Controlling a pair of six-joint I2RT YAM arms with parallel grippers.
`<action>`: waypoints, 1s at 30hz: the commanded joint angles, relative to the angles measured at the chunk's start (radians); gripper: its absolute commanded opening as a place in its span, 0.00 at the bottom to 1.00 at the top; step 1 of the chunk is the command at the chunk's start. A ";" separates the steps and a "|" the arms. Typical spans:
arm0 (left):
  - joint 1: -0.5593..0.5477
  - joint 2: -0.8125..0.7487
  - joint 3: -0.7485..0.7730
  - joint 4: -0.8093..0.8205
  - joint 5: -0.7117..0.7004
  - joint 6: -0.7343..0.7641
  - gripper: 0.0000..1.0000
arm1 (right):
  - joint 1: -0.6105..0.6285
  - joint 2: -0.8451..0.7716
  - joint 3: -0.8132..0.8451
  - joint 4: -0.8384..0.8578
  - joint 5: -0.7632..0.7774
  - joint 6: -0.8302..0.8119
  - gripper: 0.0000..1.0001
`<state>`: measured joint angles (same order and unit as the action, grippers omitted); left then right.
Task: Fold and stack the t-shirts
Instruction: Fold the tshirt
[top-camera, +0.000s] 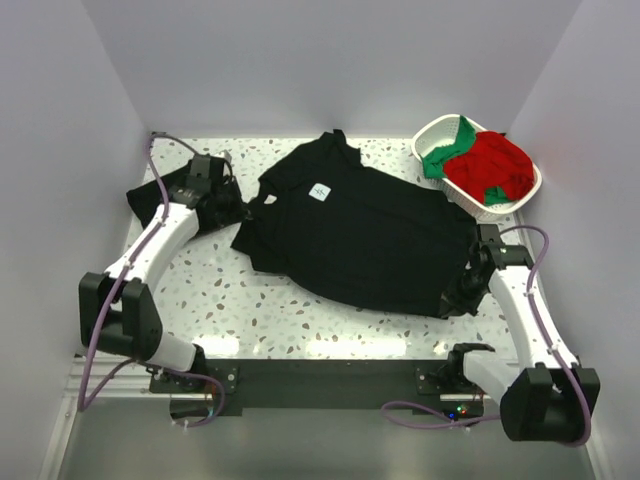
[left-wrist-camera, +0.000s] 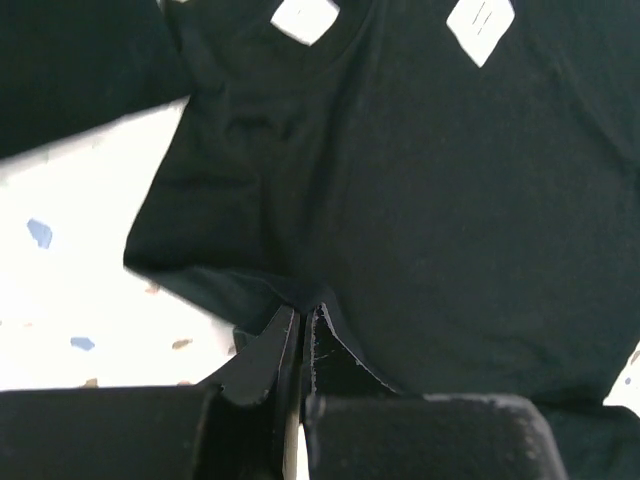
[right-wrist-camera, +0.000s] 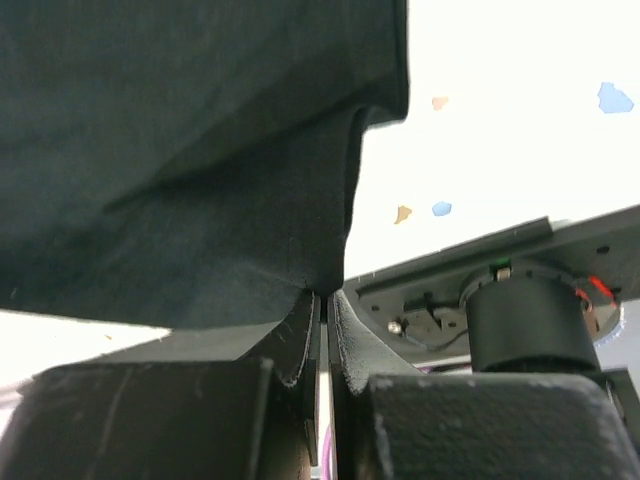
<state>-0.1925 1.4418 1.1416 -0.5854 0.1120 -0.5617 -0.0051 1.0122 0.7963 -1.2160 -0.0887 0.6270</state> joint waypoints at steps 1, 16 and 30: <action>-0.004 0.061 0.096 0.055 0.031 0.060 0.00 | -0.047 0.055 0.029 0.094 0.037 -0.035 0.00; -0.028 0.299 0.292 0.102 0.109 0.128 0.00 | -0.161 0.354 0.144 0.225 0.033 -0.158 0.00; -0.074 0.538 0.503 0.090 0.123 0.186 0.00 | -0.185 0.558 0.221 0.302 0.021 -0.184 0.00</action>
<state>-0.2478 1.9419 1.5726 -0.5251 0.2108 -0.4206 -0.1837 1.5467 0.9737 -0.9508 -0.0704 0.4652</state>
